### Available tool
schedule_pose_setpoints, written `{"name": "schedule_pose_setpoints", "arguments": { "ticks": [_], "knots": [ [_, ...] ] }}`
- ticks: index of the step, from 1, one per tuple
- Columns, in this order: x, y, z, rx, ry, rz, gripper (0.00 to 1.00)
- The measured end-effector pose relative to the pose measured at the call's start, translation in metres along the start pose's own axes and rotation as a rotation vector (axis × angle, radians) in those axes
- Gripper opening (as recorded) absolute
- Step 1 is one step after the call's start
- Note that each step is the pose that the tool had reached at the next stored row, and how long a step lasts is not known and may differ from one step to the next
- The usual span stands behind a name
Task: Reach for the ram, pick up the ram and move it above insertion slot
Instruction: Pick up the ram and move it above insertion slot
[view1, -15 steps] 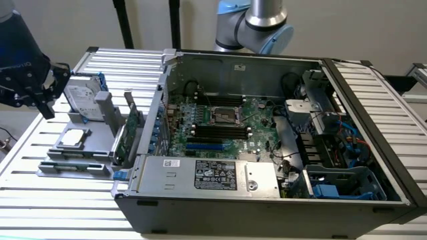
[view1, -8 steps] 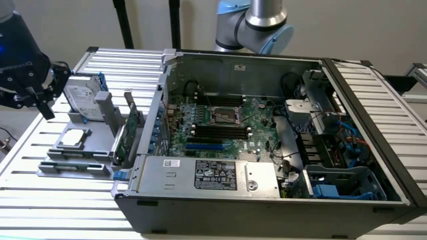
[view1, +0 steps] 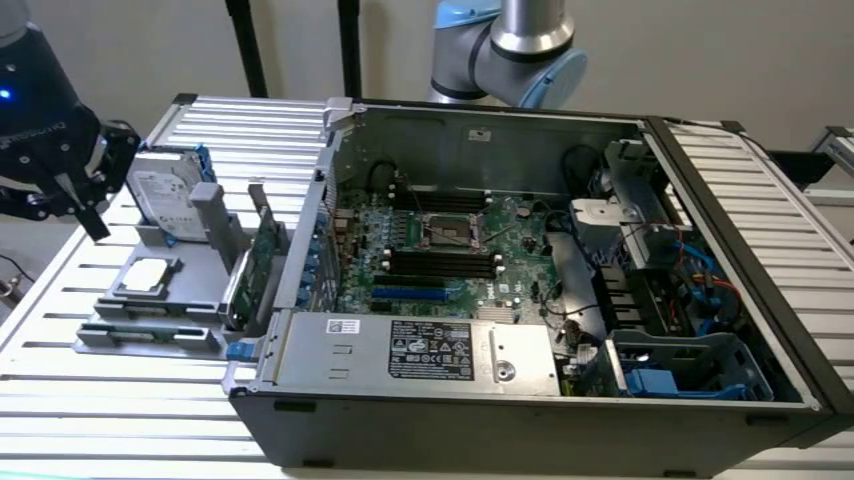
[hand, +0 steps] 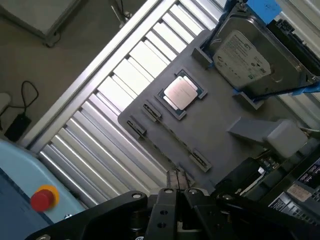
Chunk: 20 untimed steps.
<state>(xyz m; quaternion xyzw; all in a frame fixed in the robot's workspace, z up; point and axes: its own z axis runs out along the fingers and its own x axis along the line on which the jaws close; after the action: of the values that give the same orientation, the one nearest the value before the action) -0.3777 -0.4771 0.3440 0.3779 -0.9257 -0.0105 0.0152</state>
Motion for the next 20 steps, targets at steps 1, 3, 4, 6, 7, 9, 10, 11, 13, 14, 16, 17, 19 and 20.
{"name": "schedule_pose_setpoints", "arguments": {
  "ticks": [1, 3, 4, 6, 7, 9, 10, 11, 13, 14, 16, 17, 19, 20],
  "knots": [
    [0.0000, 0.0000, 0.0001, 0.0003, 0.0006, -0.017, 0.11],
    [0.0000, 0.0000, 0.0003, 0.0011, 0.0018, -0.054, 0.11],
    [0.0000, 0.0000, 0.0004, 0.0015, 0.0024, -0.072, 0.11],
    [0.0000, 0.0000, 0.0006, 0.0022, 0.0036, -0.109, 0.11],
    [0.0000, 0.0000, 0.0008, 0.0025, 0.0041, -0.127, 0.11],
    [0.0000, 0.0000, 0.0010, 0.0032, 0.0053, -0.163, 0.11],
    [0.0000, -0.0001, 0.0012, 0.0036, 0.0059, -0.181, 0.11],
    [-0.0001, -0.0001, 0.0014, 0.0040, 0.0065, -0.200, 0.11],
    [-0.0001, -0.0001, 0.0017, 0.0047, 0.0078, -0.237, 0.11],
    [0.0000, -0.0001, 0.0021, 0.0051, 0.0081, -0.255, 0.11],
    [-0.0001, -0.0001, 0.0026, 0.0058, 0.0093, -0.291, 0.11],
    [-0.0001, -0.0001, 0.0029, 0.0062, 0.0099, -0.310, 0.11],
    [-0.0001, -0.0001, 0.0035, 0.0070, 0.0110, -0.346, 0.11],
    [-0.0001, -0.0001, 0.0038, 0.0073, 0.0115, -0.364, 0.11]
  ]
}}
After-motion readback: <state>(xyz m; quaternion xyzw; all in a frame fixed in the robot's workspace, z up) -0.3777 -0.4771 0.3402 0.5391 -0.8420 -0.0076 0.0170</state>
